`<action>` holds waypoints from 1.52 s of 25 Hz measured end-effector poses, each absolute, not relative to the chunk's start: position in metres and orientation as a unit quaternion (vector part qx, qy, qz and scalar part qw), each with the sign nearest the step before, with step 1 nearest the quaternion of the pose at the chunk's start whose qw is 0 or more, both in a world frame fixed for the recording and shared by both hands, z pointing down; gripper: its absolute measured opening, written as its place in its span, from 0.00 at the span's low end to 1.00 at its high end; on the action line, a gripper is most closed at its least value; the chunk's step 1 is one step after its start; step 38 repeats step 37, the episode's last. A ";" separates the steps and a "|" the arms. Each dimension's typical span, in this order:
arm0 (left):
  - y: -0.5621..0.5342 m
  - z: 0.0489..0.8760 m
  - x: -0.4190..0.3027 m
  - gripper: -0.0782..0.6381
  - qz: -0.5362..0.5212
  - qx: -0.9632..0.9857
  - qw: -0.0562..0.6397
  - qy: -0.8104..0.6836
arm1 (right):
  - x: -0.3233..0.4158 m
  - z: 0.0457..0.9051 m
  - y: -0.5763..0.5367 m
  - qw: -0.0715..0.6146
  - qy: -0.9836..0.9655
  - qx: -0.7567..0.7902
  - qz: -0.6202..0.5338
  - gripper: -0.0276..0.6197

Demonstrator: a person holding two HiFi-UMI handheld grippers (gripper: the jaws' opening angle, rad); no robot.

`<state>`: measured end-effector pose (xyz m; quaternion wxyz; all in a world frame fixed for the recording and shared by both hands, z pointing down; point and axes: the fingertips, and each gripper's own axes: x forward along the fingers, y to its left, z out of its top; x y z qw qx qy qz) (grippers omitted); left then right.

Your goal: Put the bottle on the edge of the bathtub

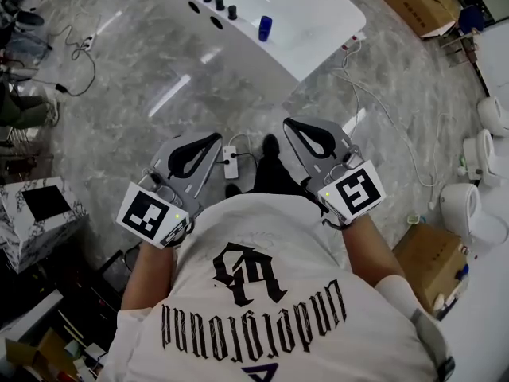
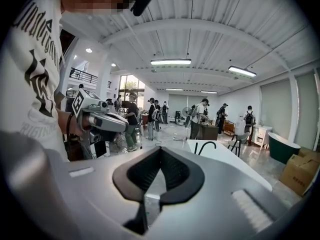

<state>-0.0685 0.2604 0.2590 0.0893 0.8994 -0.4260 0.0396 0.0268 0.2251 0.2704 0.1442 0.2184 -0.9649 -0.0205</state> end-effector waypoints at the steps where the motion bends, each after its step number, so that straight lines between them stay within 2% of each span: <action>1: 0.267 0.258 -0.070 0.12 0.038 0.900 0.090 -0.426 | 0.027 0.269 0.232 0.145 -0.964 0.222 -0.020 0.04; 14: 0.309 0.252 -0.083 0.12 0.037 0.897 0.082 -0.433 | 0.030 0.254 0.282 0.118 -0.960 0.253 -0.003 0.04; 38: 0.338 0.251 -0.089 0.12 0.023 0.893 0.084 -0.443 | 0.037 0.256 0.311 0.133 -0.959 0.250 -0.021 0.05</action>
